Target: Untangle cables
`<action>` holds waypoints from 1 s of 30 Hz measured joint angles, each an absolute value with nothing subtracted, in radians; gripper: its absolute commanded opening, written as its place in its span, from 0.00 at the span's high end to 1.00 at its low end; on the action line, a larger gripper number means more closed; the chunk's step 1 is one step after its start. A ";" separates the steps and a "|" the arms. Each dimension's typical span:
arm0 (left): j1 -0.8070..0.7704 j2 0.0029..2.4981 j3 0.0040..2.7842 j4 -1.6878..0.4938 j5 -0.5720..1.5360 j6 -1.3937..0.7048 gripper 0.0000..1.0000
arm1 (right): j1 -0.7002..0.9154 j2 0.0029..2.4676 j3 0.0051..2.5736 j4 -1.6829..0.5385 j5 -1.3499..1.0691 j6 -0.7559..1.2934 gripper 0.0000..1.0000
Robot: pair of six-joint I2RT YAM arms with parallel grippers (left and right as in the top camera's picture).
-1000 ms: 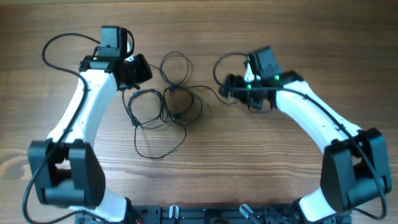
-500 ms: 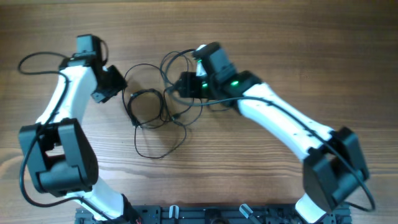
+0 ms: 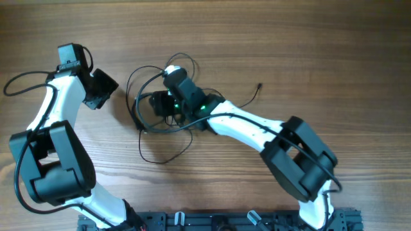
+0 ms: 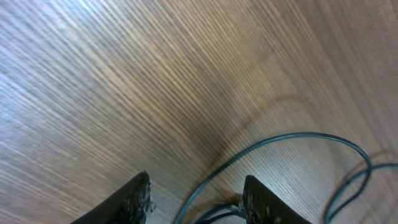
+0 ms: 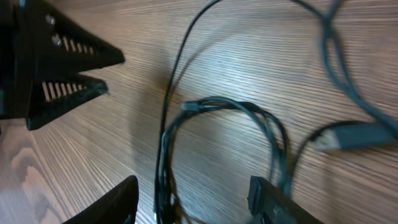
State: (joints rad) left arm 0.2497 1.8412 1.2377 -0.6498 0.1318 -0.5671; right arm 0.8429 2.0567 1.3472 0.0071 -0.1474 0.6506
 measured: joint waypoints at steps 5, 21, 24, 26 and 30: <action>0.242 1.841 1.238 -0.646 0.155 -0.572 0.46 | 0.855 2.115 1.347 0.071 -0.076 0.646 0.40; 0.229 1.841 1.238 -0.634 0.193 -0.575 0.48 | 0.853 2.179 1.346 0.254 0.080 0.615 0.54; 0.229 1.841 1.238 -0.634 0.200 -0.575 0.48 | 0.853 2.179 1.345 0.306 0.080 0.604 0.56; 0.229 1.841 1.238 -0.632 0.202 -0.575 0.48 | 0.853 2.179 1.345 0.304 0.080 0.603 0.57; 0.229 1.841 1.238 -0.631 0.208 -0.575 0.48 | 0.854 2.179 1.345 0.259 0.060 0.601 0.58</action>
State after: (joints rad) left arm 0.2287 1.8412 1.2377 -0.6312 0.2077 -0.5747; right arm 0.8543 2.1792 1.3453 0.2588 0.0605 0.6014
